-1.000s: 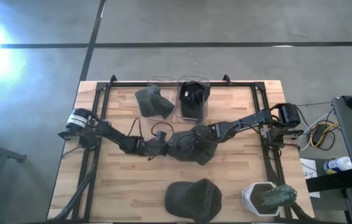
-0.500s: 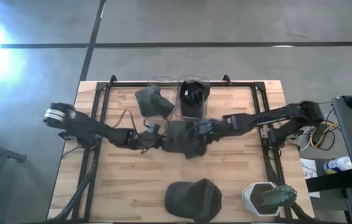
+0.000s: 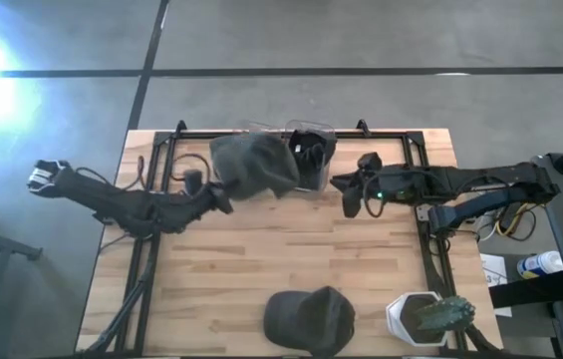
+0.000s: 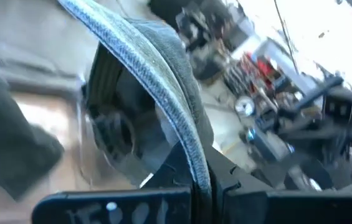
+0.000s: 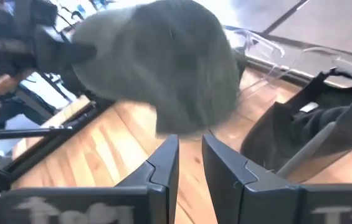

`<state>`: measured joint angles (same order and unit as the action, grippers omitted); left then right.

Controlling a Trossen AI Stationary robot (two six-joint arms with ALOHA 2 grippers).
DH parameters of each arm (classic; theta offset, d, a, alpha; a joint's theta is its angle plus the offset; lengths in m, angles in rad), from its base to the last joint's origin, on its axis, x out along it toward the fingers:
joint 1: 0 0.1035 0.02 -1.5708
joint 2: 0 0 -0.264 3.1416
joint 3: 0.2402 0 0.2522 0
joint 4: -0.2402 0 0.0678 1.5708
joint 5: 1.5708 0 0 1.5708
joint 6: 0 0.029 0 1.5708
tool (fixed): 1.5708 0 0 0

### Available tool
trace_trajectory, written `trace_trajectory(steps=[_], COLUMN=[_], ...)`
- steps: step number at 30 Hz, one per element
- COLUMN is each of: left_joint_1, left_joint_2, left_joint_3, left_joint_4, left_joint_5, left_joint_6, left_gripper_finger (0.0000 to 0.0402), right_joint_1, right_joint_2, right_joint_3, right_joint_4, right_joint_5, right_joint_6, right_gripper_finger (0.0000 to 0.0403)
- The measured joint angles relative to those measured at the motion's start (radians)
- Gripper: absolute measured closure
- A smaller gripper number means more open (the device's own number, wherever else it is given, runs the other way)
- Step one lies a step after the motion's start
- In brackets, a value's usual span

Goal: Pick & Place hat
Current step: Put the gray cap into the left transparent bin

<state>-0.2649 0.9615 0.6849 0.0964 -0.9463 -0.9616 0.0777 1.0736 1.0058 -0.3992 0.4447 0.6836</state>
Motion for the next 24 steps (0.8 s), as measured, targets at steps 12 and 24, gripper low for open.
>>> trace_trajectory(steps=[12, 24], left_joint_1=[0.122, 0.435], left_joint_2=[-0.035, 0.191], left_joint_3=[0.003, 0.003], left_joint_4=[-0.072, -0.281], left_joint_5=[-0.166, 0.296], left_joint_6=[0.286, -0.015], left_gripper_finger=[0.0395, 0.0392], right_joint_1=[0.0, 0.003], right_joint_2=[0.136, 0.273], right_joint_3=[-0.002, -0.002], right_joint_4=[-0.075, -0.062], right_joint_5=[-0.001, -0.11], right_joint_6=[0.017, 0.099], right_gripper_finger=[0.0335, 0.0335])
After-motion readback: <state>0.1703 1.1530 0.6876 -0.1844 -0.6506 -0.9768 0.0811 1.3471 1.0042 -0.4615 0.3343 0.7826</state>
